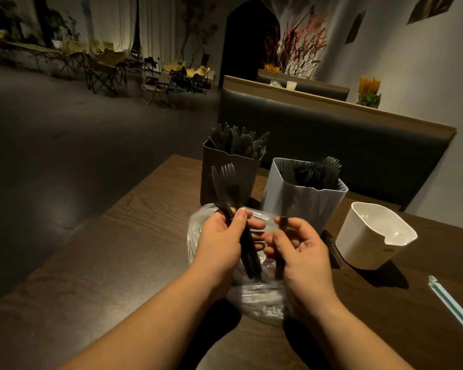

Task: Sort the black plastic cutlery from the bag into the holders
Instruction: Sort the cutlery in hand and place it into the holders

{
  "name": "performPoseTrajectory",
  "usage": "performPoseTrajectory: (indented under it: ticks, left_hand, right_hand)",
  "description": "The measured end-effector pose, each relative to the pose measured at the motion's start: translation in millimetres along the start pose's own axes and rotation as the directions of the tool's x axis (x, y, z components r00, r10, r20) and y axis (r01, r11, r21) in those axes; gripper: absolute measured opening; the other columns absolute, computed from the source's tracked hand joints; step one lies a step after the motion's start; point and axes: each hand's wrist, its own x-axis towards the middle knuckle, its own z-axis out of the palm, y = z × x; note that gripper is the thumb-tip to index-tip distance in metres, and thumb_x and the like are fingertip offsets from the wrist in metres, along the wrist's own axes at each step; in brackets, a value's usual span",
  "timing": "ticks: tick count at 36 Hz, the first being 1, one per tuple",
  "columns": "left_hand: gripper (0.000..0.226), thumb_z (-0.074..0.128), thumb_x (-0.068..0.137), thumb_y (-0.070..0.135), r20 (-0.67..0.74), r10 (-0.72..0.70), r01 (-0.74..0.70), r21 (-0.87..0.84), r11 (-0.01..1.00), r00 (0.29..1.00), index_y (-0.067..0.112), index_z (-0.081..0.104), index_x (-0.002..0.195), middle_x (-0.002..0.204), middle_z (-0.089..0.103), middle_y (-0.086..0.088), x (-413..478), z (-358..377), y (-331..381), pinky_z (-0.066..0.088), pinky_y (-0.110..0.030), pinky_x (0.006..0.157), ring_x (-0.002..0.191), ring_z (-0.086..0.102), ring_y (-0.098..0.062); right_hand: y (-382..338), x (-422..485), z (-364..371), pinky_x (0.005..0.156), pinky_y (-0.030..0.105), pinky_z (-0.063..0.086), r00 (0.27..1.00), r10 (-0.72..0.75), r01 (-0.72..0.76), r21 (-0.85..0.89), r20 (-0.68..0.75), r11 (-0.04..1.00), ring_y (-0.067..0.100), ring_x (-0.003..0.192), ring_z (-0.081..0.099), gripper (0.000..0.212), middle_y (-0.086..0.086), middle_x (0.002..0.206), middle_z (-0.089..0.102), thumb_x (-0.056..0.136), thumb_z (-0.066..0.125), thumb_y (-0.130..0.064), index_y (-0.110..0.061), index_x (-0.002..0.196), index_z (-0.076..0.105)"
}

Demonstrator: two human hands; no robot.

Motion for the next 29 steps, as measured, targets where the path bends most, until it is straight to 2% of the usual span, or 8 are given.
performPoseTrajectory:
  ticks: [3,7,9,12,14,17,23,29]
  left_hand:
    - [0.022,0.046,0.106,0.022,-0.013,-0.027,0.026,-0.016,1.000,1.000,0.007,0.062,0.108,0.074,0.068,-0.004,0,-2,3,0.056,-0.026,0.058,0.059,0.064,-0.016]
    - [0.027,0.041,0.108,0.029,0.025,-0.114,0.114,-0.017,0.993,0.993,0.010,0.060,0.110,0.067,0.055,0.001,1,-2,2,0.042,-0.022,0.050,0.051,0.046,-0.009]
    - [0.027,0.042,0.108,0.031,0.060,-0.132,0.132,-0.008,0.991,0.989,0.009,0.058,0.106,0.065,0.051,0.001,0,-1,1,0.039,-0.022,0.047,0.049,0.041,-0.008]
    - [0.021,0.046,0.106,0.027,0.095,-0.114,0.114,0.005,0.994,0.989,0.009,0.049,0.097,0.064,0.049,-0.001,-3,2,0,0.042,-0.027,0.046,0.046,0.045,-0.009]
    - [0.016,0.049,0.105,0.025,0.093,-0.097,0.095,0.028,0.995,0.991,0.010,0.050,0.099,0.067,0.050,-0.002,-3,1,-1,0.042,-0.023,0.043,0.046,0.046,-0.009]
    - [0.015,0.049,0.105,0.025,0.079,-0.085,0.080,0.057,0.995,0.993,0.010,0.053,0.103,0.073,0.056,-0.001,-1,-1,-2,0.038,-0.020,0.043,0.050,0.045,-0.009]
    - [0.019,0.048,0.105,0.022,0.075,-0.079,0.073,0.086,0.994,0.994,0.009,0.061,0.102,0.068,0.057,0.001,-4,4,-5,0.036,-0.021,0.044,0.052,0.048,-0.009]
    - [0.012,0.054,0.102,0.020,0.106,-0.080,0.074,0.060,0.995,0.991,0.011,0.062,0.103,0.068,0.062,-0.006,-6,4,-6,0.040,-0.021,0.043,0.053,0.053,-0.013]
  right_hand:
    - [-3,0,0,0.050,0.028,0.045,0.999,0.050,-0.050,0.041,0.003,0.998,0.015,0.060,0.057,0.021,0.003,0.071,0.064,0.098,0.057,-0.007,-0.022,0.107,0.067]
    - [0,0,7,0.046,0.026,0.036,0.994,0.104,-0.106,0.073,0.027,0.992,0.012,0.053,0.047,0.022,0.006,0.065,0.052,0.101,0.054,-0.019,-0.023,0.095,0.074]
    - [0,-2,10,0.047,0.026,0.042,0.994,0.103,-0.106,0.067,0.039,0.992,0.013,0.057,0.052,0.023,0.004,0.067,0.056,0.100,0.054,-0.015,-0.022,0.093,0.075]
    - [-1,-2,12,0.056,0.032,0.053,0.993,0.113,-0.116,0.088,0.040,0.989,0.019,0.068,0.062,0.020,0.012,0.083,0.068,0.100,0.054,-0.006,-0.016,0.108,0.069]
    - [-2,0,10,0.060,0.034,0.056,0.994,0.108,-0.108,0.072,-0.002,0.992,0.023,0.075,0.067,0.024,0.016,0.096,0.070,0.098,0.056,-0.002,-0.018,0.114,0.065]
    - [-7,2,7,0.062,0.032,0.057,0.995,0.099,-0.097,0.074,-0.018,0.992,0.019,0.070,0.066,0.025,0.014,0.101,0.071,0.096,0.057,0.000,-0.018,0.113,0.064]
    - [-24,0,9,0.042,0.019,0.047,0.985,0.158,-0.169,0.252,0.063,0.953,0.008,0.049,0.057,0.022,0.004,0.068,0.064,0.102,0.049,-0.018,-0.007,0.104,0.068]
    - [-24,1,10,0.043,0.034,0.053,0.958,0.270,-0.288,0.317,0.100,0.904,0.020,0.048,0.054,0.010,0.009,0.063,0.054,0.099,0.054,-0.008,0.000,0.103,0.058]
